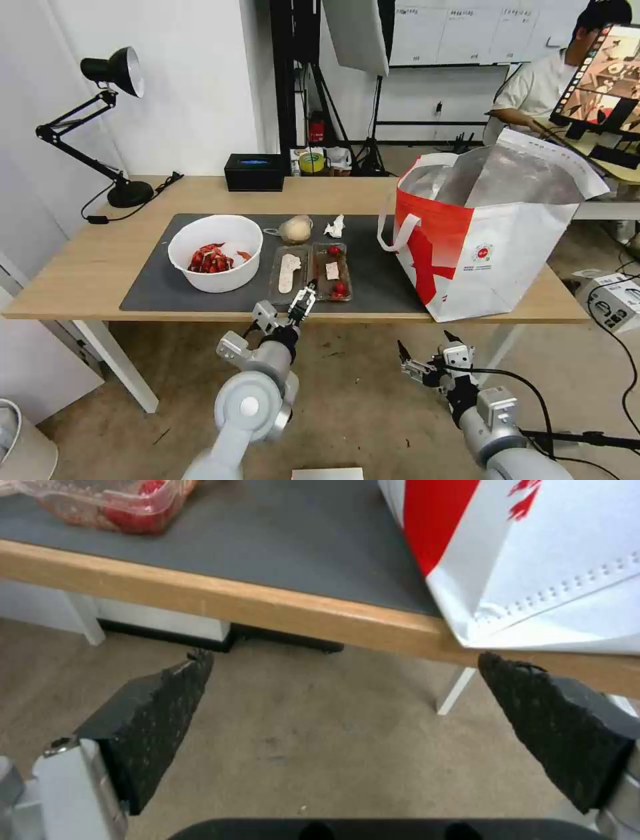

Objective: Pick up the trash from the table and place it into the takeout bag.

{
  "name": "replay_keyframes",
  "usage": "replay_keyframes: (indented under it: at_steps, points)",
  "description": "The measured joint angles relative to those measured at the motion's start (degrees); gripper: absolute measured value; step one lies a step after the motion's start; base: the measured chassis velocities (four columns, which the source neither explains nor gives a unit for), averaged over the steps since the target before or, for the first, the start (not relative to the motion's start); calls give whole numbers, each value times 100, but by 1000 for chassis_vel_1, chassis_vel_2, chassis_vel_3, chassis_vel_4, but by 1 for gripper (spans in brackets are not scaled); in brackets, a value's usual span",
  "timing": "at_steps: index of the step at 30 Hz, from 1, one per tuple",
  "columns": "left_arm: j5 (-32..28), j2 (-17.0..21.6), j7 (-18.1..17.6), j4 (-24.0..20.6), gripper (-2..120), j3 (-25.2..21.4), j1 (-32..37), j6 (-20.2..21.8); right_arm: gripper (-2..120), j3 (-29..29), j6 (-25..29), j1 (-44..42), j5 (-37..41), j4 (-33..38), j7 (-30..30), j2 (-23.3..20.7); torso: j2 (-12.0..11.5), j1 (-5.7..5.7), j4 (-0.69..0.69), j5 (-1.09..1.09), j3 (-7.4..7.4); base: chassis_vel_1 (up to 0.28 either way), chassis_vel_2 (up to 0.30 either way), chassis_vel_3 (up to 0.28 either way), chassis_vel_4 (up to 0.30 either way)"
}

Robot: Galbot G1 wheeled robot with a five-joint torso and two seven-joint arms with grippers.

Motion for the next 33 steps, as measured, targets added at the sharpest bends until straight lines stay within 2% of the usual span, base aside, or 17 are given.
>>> replay_keyframes:
  at_steps: [19,25,33]
  points:
    - [-51,-110,-298,176,100,-51,-267,-47,100,-36,19,61,-15,-115,3,-30,1,0,0,0,0,0,0,0,0]
    - [-183,-86,78,39,100,-109,-205,-237,100,-104,20,76,-15,-155,4,-3,0,-1,0,0,0,0,0,0,0]
    - [-184,-20,238,-65,100,-142,-239,-298,100,-170,20,65,-58,-163,5,51,1,0,0,0,0,0,0,0,0]
